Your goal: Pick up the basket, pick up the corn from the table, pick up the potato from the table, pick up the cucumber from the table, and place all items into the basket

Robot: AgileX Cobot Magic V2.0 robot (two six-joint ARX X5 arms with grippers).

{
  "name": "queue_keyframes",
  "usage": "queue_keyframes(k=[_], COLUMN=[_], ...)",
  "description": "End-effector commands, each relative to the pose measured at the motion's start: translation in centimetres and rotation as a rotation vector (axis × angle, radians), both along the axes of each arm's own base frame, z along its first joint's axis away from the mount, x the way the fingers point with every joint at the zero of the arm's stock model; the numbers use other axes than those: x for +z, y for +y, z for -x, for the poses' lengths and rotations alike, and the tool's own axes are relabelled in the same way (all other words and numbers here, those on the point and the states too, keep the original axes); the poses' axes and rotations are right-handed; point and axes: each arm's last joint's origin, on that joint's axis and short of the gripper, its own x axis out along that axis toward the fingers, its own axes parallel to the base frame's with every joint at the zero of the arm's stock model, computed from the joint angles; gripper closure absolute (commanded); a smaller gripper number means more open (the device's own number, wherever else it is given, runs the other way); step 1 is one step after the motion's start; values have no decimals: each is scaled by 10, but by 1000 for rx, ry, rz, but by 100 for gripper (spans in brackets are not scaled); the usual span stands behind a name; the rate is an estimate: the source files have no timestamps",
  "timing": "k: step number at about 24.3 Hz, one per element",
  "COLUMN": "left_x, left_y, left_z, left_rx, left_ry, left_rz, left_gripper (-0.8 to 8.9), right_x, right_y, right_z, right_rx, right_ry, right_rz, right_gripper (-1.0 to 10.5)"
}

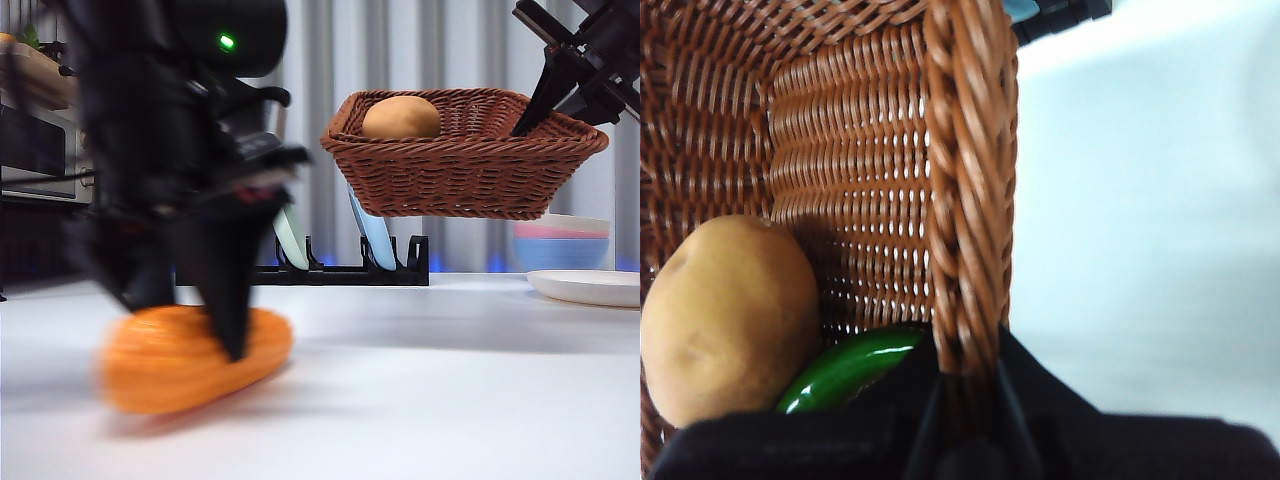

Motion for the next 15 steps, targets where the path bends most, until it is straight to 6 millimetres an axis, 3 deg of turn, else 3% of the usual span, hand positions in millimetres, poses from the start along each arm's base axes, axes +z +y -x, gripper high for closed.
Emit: queue_keyframes(k=[1,4,7,11,15], left_x=[16,51,99,178,237], left_y=[13,28,42,58,64], left_z=[21,41,56,68,69], left_rx=[-167,-236,-266,-202,-82], left_ry=[84,81,-55,-416,-738], left_rz=[15,135,314,598,790], left_gripper=[822,822,822,822,821], right_x=[5,4,2,1,1], right_y=[1,1,4,11,24], right_z=[0,0,2,4,6], right_rx=[4,9,29,52,96], right_ry=[-11,-3,6,27,28], right_rz=[-16,-12,4,7,7], right_gripper=[958,958,958,958,958])
